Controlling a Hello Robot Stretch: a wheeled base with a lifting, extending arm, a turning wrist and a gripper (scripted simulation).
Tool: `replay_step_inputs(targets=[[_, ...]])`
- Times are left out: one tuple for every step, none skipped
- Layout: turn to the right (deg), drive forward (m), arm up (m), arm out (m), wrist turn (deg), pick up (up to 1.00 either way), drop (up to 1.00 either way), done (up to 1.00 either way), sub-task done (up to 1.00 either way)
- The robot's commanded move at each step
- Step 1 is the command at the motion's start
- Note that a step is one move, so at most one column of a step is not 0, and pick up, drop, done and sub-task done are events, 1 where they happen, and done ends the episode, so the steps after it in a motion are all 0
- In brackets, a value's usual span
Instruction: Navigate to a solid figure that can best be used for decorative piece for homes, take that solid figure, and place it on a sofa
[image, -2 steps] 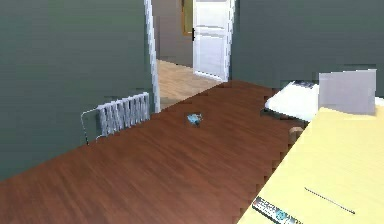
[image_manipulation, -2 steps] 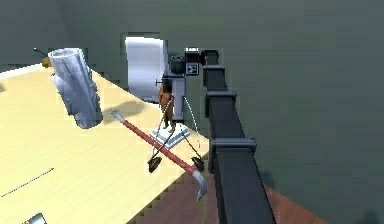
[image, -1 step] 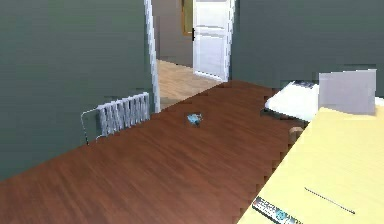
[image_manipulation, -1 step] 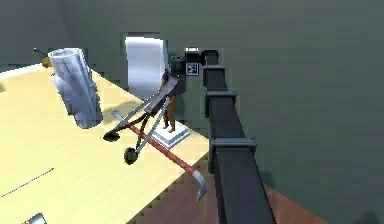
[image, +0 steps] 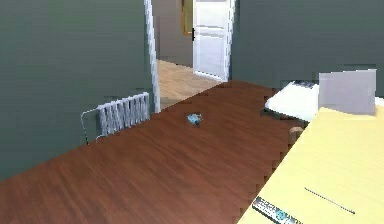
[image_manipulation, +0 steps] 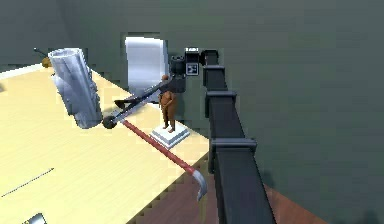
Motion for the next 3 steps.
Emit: replay_step_inputs(targets=[[0.0, 0.00, 0.00, 0.00, 45.0, 0.00, 0.00, 0.00, 0.00], [0.0, 0.00, 0.00, 0.00, 21.0, 0.00, 0.00, 0.00, 0.00], [0.0, 0.00, -0.30, 0.00, 0.0, 0.00, 0.00, 0.00, 0.00]])
